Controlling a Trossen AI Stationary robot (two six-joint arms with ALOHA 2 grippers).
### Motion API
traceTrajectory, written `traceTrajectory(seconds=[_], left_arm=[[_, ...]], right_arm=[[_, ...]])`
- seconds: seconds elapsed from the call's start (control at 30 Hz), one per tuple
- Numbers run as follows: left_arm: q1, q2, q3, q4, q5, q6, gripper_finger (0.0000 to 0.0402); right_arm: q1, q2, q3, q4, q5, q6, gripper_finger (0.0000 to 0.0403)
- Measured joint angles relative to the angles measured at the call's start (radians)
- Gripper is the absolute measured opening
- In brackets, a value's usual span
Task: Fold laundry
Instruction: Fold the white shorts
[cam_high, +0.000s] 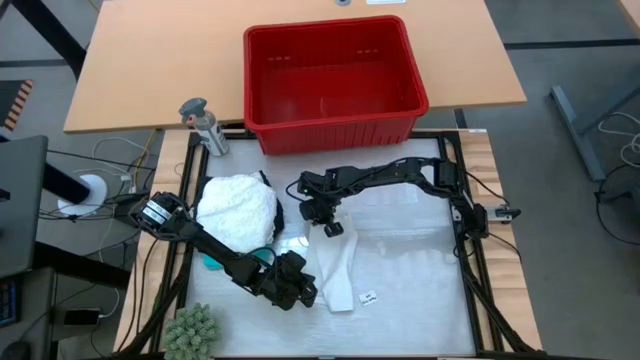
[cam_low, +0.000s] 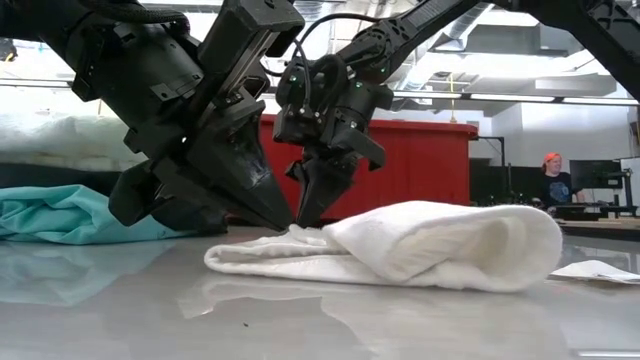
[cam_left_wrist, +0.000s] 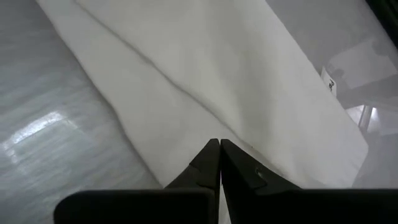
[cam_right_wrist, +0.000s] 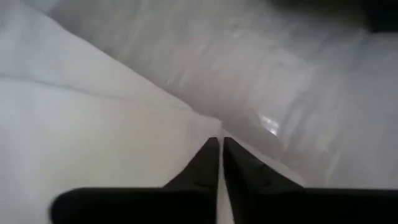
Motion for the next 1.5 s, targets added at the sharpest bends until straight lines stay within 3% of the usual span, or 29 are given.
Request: traceTrajectory(seconds=[0.1,0.23,0.4,0.93,1.5], left_arm=[[0.000,0.000,0.000,0.000,-0.004,0.000,0.0000],[0.000,0.000,0.000,0.000,-0.012,0.000,0.0000],[0.000,0.000,0.000,0.000,-0.017,0.000,0.0000],[0.000,0.000,0.000,0.000,-0.024,0.006,0.0000],[0.000,0.000,0.000,-0.011,-0.025,0.009,0.0000]], right_arm=[[0.000,0.000,0.000,-0.002,0.022,0.001,0.0015],[-0.001,0.000,0.000,-0.002,0.021,0.000,0.0019],[-0.001,0.000,0.000,-0.006,-0.057,-0.007,0.0030],[-0.014,-0.001,0.064,-0.016,-0.139,0.008,0.0242],[-0.003,0.006,0.052,0.004,-0.155,-0.055,0.0214]])
